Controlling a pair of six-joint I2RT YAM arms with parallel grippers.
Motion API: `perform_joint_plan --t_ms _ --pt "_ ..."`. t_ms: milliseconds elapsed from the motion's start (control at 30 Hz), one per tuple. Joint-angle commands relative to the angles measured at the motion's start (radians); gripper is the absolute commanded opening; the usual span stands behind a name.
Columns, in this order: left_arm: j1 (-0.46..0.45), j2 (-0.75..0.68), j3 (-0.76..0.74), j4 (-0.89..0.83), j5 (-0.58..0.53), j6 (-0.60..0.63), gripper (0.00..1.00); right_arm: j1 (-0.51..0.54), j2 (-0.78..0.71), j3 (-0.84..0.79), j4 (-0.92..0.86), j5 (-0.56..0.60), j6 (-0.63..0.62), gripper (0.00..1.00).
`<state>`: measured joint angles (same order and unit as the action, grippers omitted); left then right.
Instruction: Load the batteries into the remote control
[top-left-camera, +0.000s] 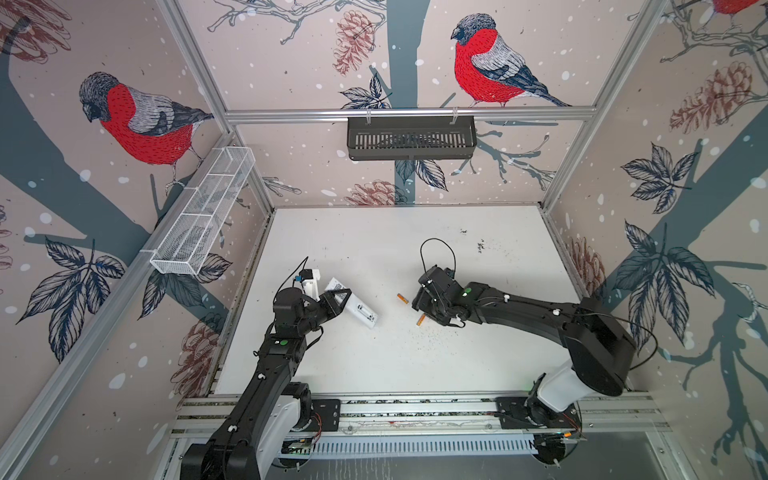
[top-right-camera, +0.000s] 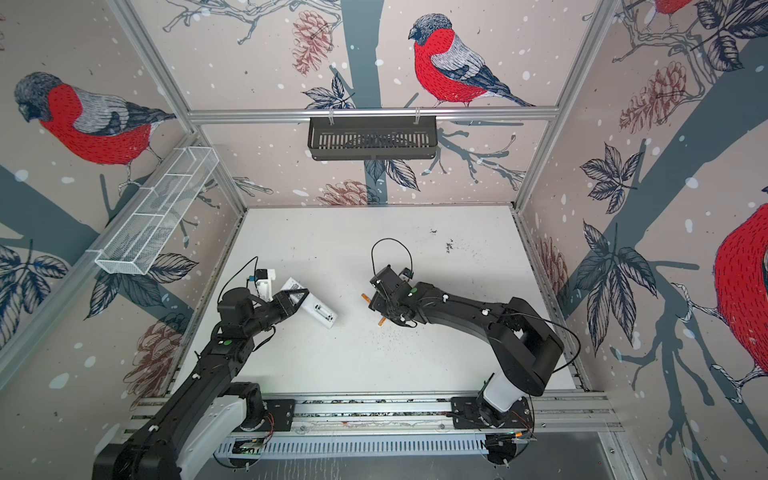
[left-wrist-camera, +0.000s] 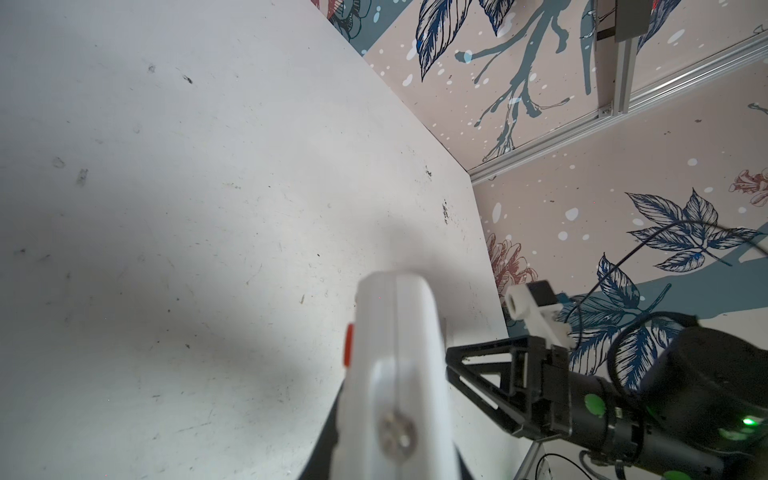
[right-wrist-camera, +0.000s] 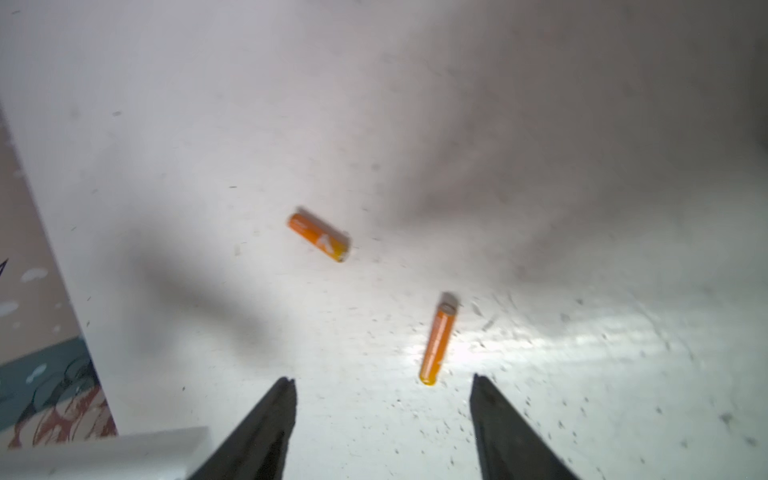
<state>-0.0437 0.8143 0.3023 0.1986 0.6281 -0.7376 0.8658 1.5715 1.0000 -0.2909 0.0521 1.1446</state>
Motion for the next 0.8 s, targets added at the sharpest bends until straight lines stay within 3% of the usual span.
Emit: perform_joint_plan --t_ms 0,67,133,267,433,533,767 --pt "0.005 -0.01 0.007 0.029 0.008 0.004 0.0 -0.015 -0.036 0.022 0.06 0.054 -0.471 0.73" --pt "0.007 -0.012 0.009 0.026 0.007 0.006 0.0 -0.029 -0.048 0.029 0.055 0.015 -0.68 0.75" --pt "0.007 -0.013 0.012 0.022 0.004 0.006 0.0 -0.066 -0.031 0.038 0.031 -0.156 -0.869 0.75" --pt "0.008 -0.013 0.017 0.016 0.002 0.01 0.0 -0.075 0.079 0.137 -0.144 -0.269 -1.128 0.76" --pt "0.011 0.01 0.021 0.014 0.007 0.017 0.0 -0.065 0.173 0.191 -0.276 -0.206 -1.437 0.76" --pt "0.017 0.013 0.024 0.014 0.018 0.016 0.0 -0.074 0.169 0.177 -0.265 -0.188 -1.559 0.75" --pt "0.023 0.002 0.014 0.029 0.012 0.007 0.0 -0.053 0.157 0.146 -0.208 -0.193 -1.675 0.72"
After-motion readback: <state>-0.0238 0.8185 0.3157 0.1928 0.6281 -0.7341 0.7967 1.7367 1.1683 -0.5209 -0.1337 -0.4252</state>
